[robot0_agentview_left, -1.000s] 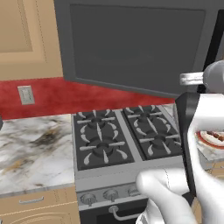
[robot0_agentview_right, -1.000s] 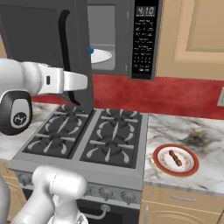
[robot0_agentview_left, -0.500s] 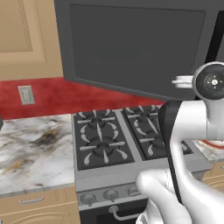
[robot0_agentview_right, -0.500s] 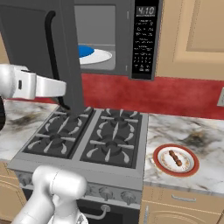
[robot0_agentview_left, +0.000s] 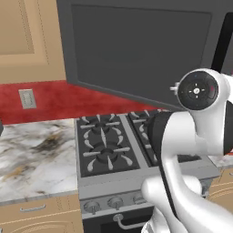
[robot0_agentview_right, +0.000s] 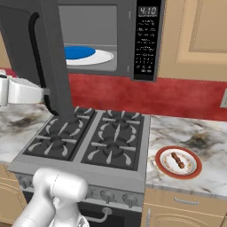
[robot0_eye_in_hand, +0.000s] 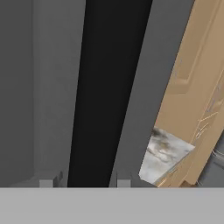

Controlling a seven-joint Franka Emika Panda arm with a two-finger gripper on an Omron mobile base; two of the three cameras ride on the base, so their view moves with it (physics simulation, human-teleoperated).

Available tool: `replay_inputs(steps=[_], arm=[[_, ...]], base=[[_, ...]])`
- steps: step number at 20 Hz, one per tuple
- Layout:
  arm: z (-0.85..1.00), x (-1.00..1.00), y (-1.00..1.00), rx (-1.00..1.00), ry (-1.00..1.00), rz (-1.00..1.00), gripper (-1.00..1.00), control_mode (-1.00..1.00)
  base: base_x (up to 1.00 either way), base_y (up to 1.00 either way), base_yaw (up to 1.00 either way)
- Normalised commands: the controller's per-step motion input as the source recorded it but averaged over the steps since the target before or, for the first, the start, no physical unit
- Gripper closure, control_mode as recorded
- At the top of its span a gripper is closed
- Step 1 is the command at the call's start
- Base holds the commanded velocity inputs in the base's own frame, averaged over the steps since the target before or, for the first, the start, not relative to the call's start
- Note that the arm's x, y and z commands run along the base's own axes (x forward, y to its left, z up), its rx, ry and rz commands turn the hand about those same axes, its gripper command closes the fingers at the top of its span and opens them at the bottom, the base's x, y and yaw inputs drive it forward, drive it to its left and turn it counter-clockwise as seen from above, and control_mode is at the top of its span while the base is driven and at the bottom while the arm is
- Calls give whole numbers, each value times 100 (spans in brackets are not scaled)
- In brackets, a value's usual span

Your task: Pick the kebab skewer from the counter and place it in the microwave. Then turn on the microwave.

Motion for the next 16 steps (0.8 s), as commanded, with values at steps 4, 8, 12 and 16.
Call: replay_inputs(steps=[4, 8, 12, 16], arm=[[21, -44, 21, 0, -2, -7, 100, -100], [21, -43, 25, 0, -6, -8, 100, -100], [22, -38, 26, 0, -8, -7, 100, -100], [21, -30, 28, 0, -12, -4, 100, -100]], base=[[0, 0, 0], [0, 0, 0], [0, 0, 0], [0, 0, 0]])
